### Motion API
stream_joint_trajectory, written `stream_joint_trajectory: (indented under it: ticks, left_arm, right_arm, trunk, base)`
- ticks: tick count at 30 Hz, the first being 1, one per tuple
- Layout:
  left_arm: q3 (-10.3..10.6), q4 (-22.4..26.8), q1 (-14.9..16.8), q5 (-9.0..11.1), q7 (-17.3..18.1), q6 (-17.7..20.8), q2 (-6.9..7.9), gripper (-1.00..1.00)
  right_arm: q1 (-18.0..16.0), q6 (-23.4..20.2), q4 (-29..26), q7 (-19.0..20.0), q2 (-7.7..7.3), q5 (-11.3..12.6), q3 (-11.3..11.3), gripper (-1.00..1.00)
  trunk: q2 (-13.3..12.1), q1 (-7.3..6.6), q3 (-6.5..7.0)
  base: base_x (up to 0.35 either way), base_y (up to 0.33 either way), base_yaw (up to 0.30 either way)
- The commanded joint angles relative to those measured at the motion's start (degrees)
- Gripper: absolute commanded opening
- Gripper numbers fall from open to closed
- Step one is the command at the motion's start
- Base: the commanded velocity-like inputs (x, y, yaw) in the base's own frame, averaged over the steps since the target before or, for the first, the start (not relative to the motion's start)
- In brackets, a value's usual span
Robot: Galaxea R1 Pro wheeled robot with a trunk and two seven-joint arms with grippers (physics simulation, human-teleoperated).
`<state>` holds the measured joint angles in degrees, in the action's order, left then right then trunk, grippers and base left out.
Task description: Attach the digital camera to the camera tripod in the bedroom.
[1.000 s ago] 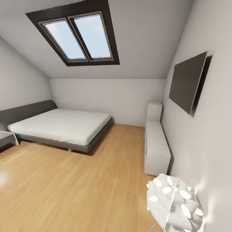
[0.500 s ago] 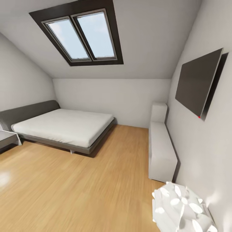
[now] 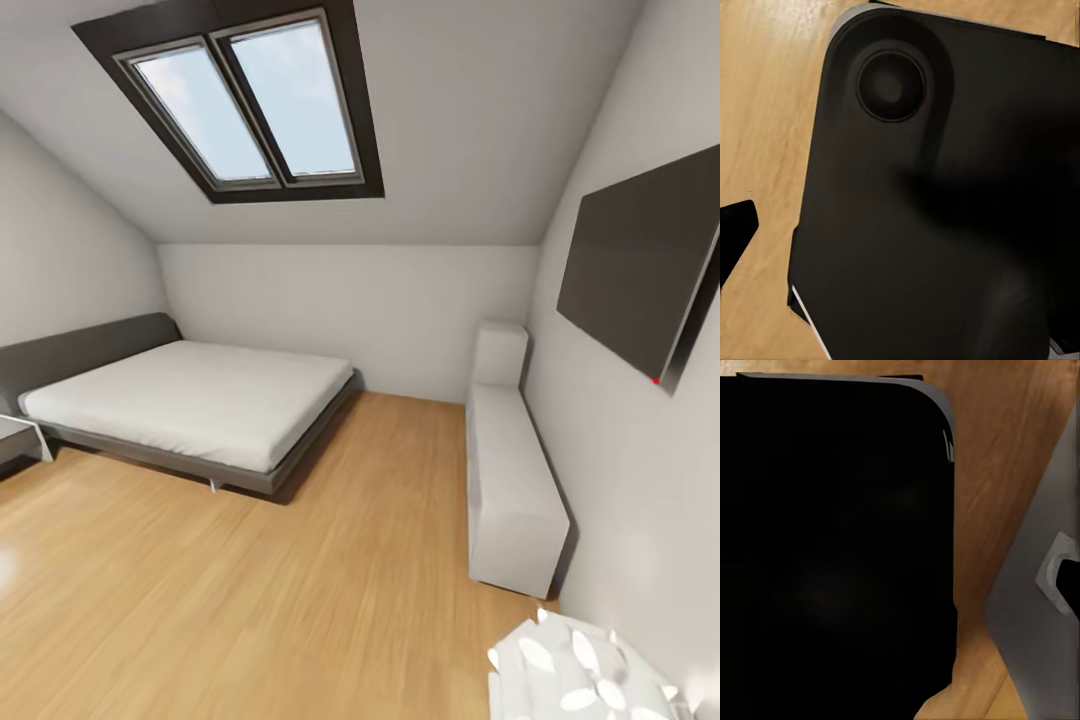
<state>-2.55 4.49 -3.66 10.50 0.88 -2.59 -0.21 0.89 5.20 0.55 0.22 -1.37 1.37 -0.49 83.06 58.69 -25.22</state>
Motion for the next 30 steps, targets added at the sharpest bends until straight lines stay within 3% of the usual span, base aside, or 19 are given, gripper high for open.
stream_joint_trajectory:
  ticks: [1,10,24,30]
  left_arm:
    - [-0.24,0.08,-0.03,0.31,0.09,-0.05,-0.02,1.0]
    - [-0.26,0.08,-0.03,0.27,0.08,-0.11,0.0,1.0]
    - [-0.35,0.16,-0.03,0.22,0.08,-0.14,-0.05,1.0]
    - [-0.35,0.17,-0.03,0.22,0.08,-0.14,-0.05,1.0]
  right_arm:
    - [-0.01,0.27,0.06,0.03,-0.01,0.14,-0.04,1.0]
    - [-0.01,0.24,0.06,0.05,-0.09,0.07,-0.03,1.0]
    - [-0.01,-0.24,0.06,0.14,0.08,0.18,-0.03,1.0]
    - [-0.01,-0.13,0.06,0.06,-0.09,0.13,0.04,1.0]
  trunk:
    - [0.02,0.04,-0.03]
    - [0.02,0.04,-0.03]
    - [0.02,0.04,-0.03]
    - [0.02,0.04,-0.03]
  base:
    - [0.32,0.0,0.0]
    - [0.255,0.0,0.0]
    - [0.028,0.0,0.002]
    - [0.0,0.0,0.205]
